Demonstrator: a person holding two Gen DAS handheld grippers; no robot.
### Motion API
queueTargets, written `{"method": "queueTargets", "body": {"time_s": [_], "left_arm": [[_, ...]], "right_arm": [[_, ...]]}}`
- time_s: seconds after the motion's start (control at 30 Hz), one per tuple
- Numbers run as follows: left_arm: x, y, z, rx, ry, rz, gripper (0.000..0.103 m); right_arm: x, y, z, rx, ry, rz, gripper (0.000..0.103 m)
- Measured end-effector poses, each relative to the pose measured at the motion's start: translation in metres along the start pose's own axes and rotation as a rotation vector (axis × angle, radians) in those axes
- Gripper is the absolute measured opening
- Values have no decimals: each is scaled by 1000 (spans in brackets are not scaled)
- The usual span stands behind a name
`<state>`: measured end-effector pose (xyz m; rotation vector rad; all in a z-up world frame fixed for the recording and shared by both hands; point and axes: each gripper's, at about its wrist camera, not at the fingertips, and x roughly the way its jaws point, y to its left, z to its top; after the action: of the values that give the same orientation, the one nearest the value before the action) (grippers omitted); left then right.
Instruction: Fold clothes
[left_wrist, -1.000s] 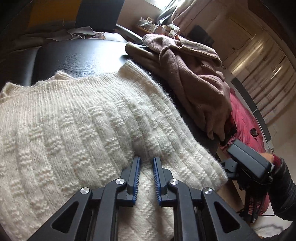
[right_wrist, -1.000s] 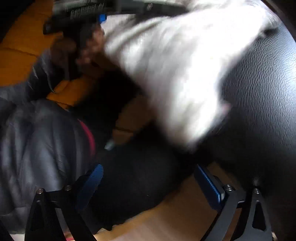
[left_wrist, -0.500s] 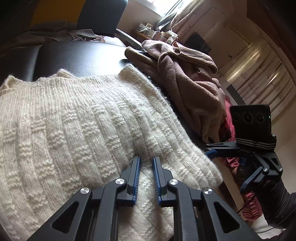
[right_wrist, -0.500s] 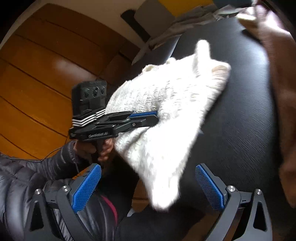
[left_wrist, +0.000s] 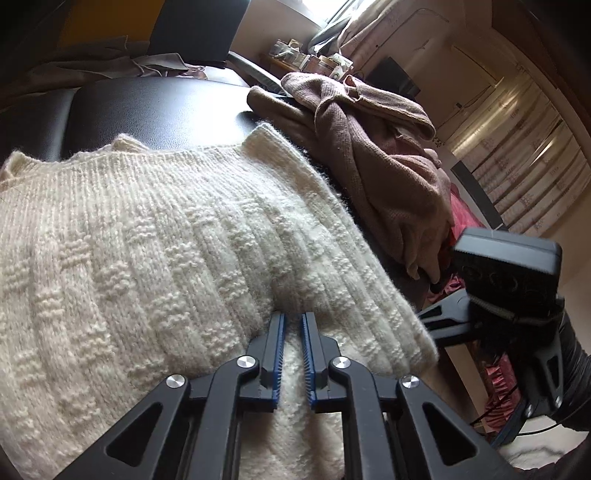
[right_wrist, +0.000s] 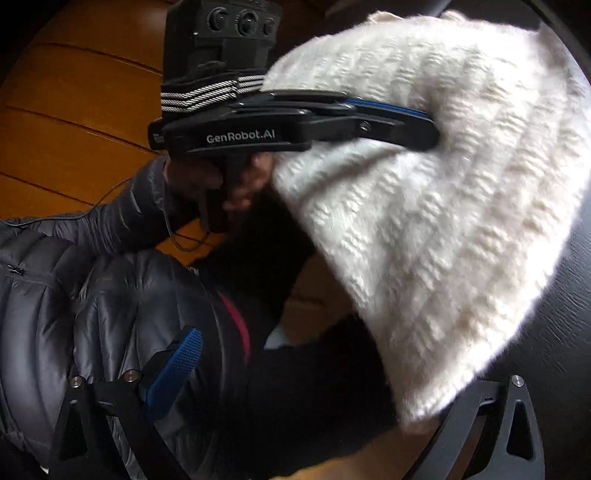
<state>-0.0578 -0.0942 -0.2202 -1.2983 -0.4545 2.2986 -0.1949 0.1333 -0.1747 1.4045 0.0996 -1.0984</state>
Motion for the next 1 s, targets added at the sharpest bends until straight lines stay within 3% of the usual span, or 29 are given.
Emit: {"method": "queueTargets", "body": {"time_s": [0.23, 0.3, 0.37, 0.47, 0.53, 0.7, 0.83, 0.9, 1.0], "left_arm": [[-2, 0, -2, -18, -9, 0, 6], [-11, 1, -5, -43, -17, -15, 7], [-27, 0, -10, -60, -34, -28, 22], [-67, 8, -26, -60, -106, -3, 23], [-101, 25, -40, -101, -165, 0, 24], [-202, 87, -100, -257, -331, 97, 26], [-265, 139, -147, -362, -414, 170, 28], [-280, 165, -163, -401, -410, 164, 29], [-276, 186, -167, -405, -387, 81, 29]], "right_arm": [[-9, -2, -4, 62, -1, -74, 103], [-14, 6, -8, 61, -6, -150, 103], [-24, 13, -13, 74, -31, -236, 103], [-48, 24, -19, 107, -97, -387, 103], [-60, 38, -14, 100, -175, -433, 103], [-40, 70, 44, -20, -335, -403, 103], [13, 74, 109, -51, -352, -375, 103], [40, 69, 135, -51, -336, -381, 103], [60, 57, 154, -40, -313, -394, 103]]}}
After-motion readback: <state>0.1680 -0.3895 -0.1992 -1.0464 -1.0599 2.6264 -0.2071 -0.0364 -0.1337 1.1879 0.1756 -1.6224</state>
